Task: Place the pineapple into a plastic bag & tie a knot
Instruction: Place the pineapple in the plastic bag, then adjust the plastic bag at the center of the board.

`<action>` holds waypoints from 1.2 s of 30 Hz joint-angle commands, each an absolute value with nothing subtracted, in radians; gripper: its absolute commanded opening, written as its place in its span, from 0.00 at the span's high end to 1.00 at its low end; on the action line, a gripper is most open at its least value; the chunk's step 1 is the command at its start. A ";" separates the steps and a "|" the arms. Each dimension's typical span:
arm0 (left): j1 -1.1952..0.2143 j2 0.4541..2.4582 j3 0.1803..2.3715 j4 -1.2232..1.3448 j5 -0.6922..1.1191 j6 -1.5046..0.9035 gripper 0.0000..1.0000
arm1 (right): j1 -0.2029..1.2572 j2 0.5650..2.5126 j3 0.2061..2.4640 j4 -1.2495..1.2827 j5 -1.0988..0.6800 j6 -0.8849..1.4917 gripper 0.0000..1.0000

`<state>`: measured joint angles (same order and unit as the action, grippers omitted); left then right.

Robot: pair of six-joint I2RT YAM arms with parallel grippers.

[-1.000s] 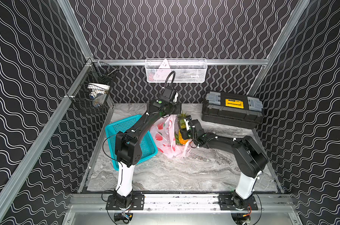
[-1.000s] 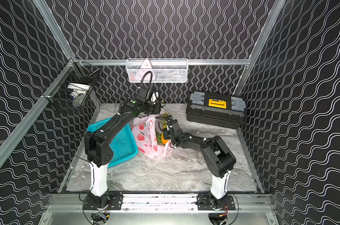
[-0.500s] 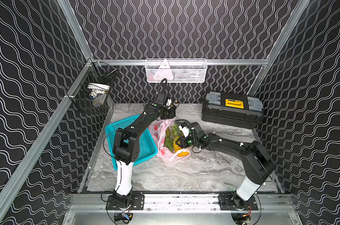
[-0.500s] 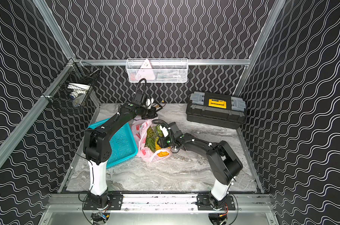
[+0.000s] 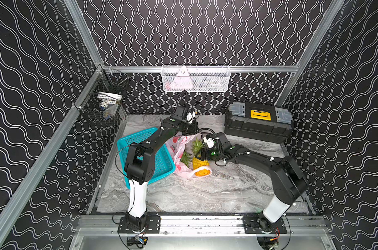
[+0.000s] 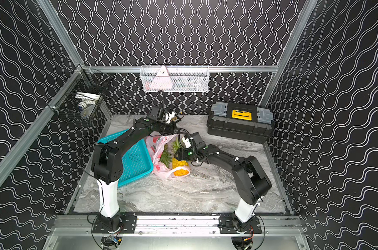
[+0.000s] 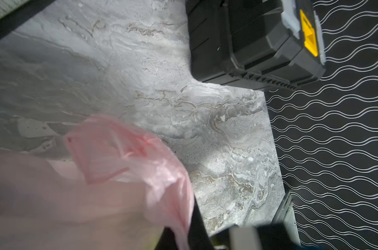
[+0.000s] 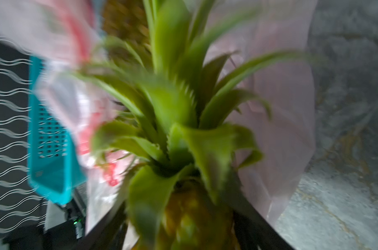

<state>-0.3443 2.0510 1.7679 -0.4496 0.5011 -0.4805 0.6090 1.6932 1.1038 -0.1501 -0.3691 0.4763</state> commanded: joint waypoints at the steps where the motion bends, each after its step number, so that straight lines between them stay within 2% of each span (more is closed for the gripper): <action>1: -0.341 2.063 1.755 -0.386 0.532 -0.505 1.00 | 0.597 1.656 1.106 -0.151 -0.390 0.498 0.18; 9: -0.341 2.071 1.750 -0.389 0.532 -0.495 1.00 | 0.588 1.479 1.091 -0.321 -0.268 0.480 0.14; 15: -0.340 2.065 1.750 -0.403 0.523 -0.473 1.00 | 0.648 1.385 1.053 -0.440 -0.275 0.463 0.14; 19: -0.341 2.063 1.746 -0.396 0.526 -0.479 1.00 | 0.722 1.405 1.041 -0.451 -0.209 0.456 0.15; 23: -0.340 2.060 1.744 -0.394 0.527 -0.480 1.00 | 0.732 1.408 0.990 -0.429 -0.170 0.471 0.26; 25: -0.341 2.058 1.744 -0.398 0.526 -0.477 1.00 | 0.732 1.389 0.958 -0.412 -0.163 0.467 0.27; 28: -0.341 2.056 1.746 -0.403 0.524 -0.476 1.00 | 0.732 1.369 0.928 -0.405 -0.141 0.452 0.25; 32: -0.341 2.049 1.741 -0.402 0.520 -0.477 1.00 | 0.732 1.396 0.925 -0.387 -0.106 0.434 0.17; 36: -0.341 2.048 1.740 -0.405 0.517 -0.476 1.00 | 0.730 1.455 0.947 -0.336 -0.080 0.427 0.20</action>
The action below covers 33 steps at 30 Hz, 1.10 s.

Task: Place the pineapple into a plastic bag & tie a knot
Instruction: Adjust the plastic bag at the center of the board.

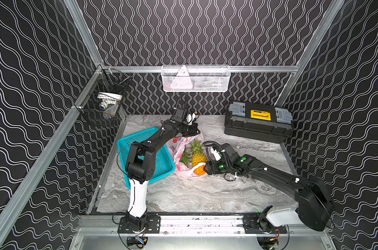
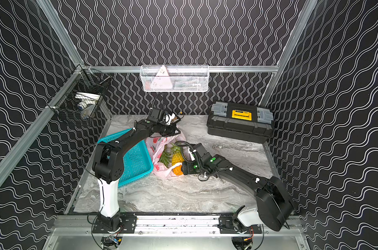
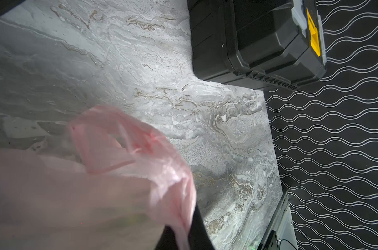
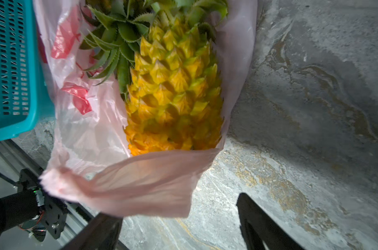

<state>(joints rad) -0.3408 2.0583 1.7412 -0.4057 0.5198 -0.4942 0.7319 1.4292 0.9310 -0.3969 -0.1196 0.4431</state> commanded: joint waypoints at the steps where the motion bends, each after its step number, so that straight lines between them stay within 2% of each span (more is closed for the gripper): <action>1: -0.341 2.047 1.742 -0.406 0.516 -0.476 1.00 | 0.729 1.469 0.952 -0.320 -0.079 0.426 0.21; 4: -0.340 2.044 1.743 -0.411 0.514 -0.474 1.00 | 0.722 1.511 0.968 -0.276 -0.083 0.434 0.33; 7: -0.341 2.040 1.743 -0.416 0.514 -0.471 1.00 | 0.712 1.519 0.973 -0.243 -0.085 0.452 0.56; 11: -0.340 2.023 1.745 -0.426 0.499 -0.467 1.00 | 0.709 1.477 1.007 -0.275 -0.067 0.453 0.95; 12: -0.341 2.013 1.744 -0.425 0.490 -0.466 1.00 | 0.710 1.453 1.017 -0.292 -0.056 0.448 1.00; 16: -0.334 1.935 1.726 -0.407 0.418 -0.471 1.00 | 0.709 1.294 1.103 -0.401 0.023 0.420 1.00; 21: -0.324 1.773 1.729 -0.415 0.243 -0.476 1.00 | 0.699 1.153 1.329 -0.565 0.148 0.339 1.00; 27: -0.323 1.598 1.775 -0.499 0.032 -0.451 1.00 | 0.575 1.156 1.603 -0.709 0.140 0.296 1.00; 33: -0.349 1.442 1.655 -0.524 0.013 -0.445 1.00 | 0.473 1.228 1.762 -0.772 0.114 0.261 1.00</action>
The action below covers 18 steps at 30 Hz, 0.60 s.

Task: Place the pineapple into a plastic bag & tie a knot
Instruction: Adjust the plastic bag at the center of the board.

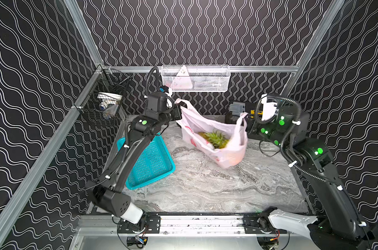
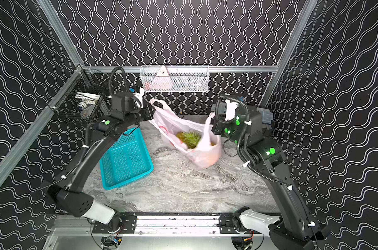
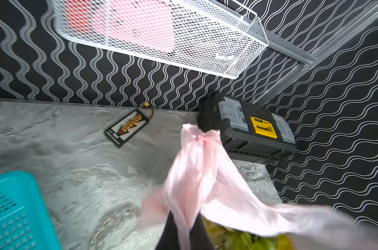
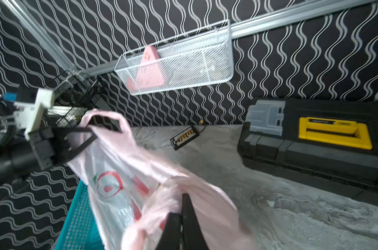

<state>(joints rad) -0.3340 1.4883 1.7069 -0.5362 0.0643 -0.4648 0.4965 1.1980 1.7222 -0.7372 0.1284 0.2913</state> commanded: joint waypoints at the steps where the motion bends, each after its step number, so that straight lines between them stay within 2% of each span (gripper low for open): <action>1: -0.372 1.410 1.615 -0.518 -0.007 -0.442 1.00 | 0.461 1.246 1.775 -0.778 0.095 0.262 1.00; 6: -0.494 1.263 1.385 -0.464 -0.101 -0.497 1.00 | 0.377 1.292 1.725 -0.747 -0.006 0.285 1.00; 10: -0.540 1.171 1.134 -0.330 -0.119 -0.530 1.00 | 0.353 1.285 1.544 -0.667 -0.109 0.324 1.00; 16: -0.552 1.146 1.064 -0.281 -0.065 -0.461 1.00 | 0.351 1.270 1.441 -0.617 -0.252 0.350 1.00; 18: -0.551 1.135 1.076 -0.283 -0.054 -0.428 0.78 | 0.351 1.266 1.471 -0.638 -0.261 0.337 0.93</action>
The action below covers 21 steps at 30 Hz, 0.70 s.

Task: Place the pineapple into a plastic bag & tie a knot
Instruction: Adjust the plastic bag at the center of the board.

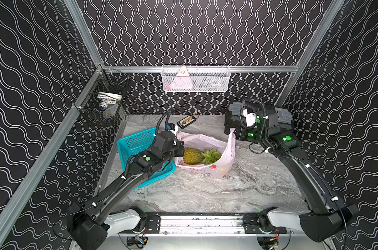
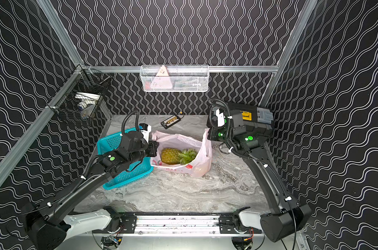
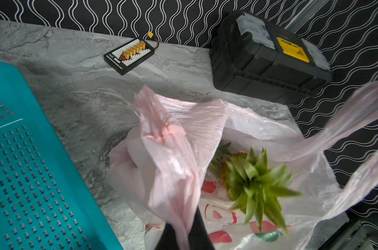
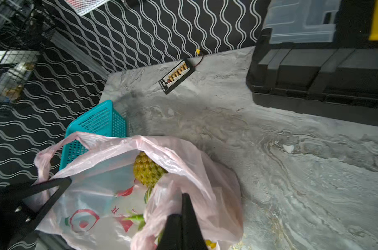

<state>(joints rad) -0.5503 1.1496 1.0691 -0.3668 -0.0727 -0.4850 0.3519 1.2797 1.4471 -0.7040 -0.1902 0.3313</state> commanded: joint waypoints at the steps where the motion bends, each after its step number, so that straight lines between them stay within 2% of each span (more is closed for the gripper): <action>1: -0.551 1.128 1.084 -0.284 -0.051 -0.405 0.61 | 0.351 1.265 1.494 -0.653 -0.265 0.330 0.86; 2: -0.551 1.123 1.098 -0.295 -0.054 -0.388 0.42 | 0.351 1.264 1.518 -0.669 -0.265 0.322 0.79; 3: -0.552 1.121 1.115 -0.308 -0.057 -0.377 0.32 | 0.351 1.263 1.536 -0.679 -0.265 0.317 0.72; 5: -0.550 1.121 1.161 -0.339 -0.073 -0.338 0.21 | 0.351 1.264 1.565 -0.700 -0.272 0.309 0.66; 7: -0.549 1.136 1.217 -0.379 -0.077 -0.306 0.19 | 0.351 1.266 1.589 -0.723 -0.277 0.308 0.57; 9: -0.548 1.160 1.288 -0.439 -0.084 -0.284 0.19 | 0.351 1.265 1.599 -0.740 -0.266 0.313 0.41; 10: -0.546 1.171 1.322 -0.465 -0.085 -0.272 0.19 | 0.351 1.261 1.603 -0.744 -0.260 0.316 0.37; 12: -0.540 1.184 1.366 -0.497 -0.086 -0.261 0.19 | 0.353 1.257 1.624 -0.749 -0.278 0.312 0.33; 15: -0.510 1.205 1.433 -0.570 -0.103 -0.258 0.19 | 0.401 1.298 1.694 -0.774 -0.399 0.305 0.33; 16: -0.491 1.213 1.456 -0.603 -0.120 -0.257 0.18 | 0.463 1.321 1.726 -0.796 -0.403 0.296 0.33; 18: -0.422 1.225 1.489 -0.657 -0.145 -0.265 0.15 | 0.644 1.366 1.775 -0.835 -0.300 0.255 0.33; 21: -0.174 1.250 1.493 -0.686 0.002 -0.320 0.14 | 0.853 1.436 1.782 -0.813 -0.209 0.275 0.31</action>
<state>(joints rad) -0.3073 1.2343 1.4845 -0.6003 -0.0731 -0.2863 0.7692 1.4036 1.7729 -0.7715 -0.2859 0.2775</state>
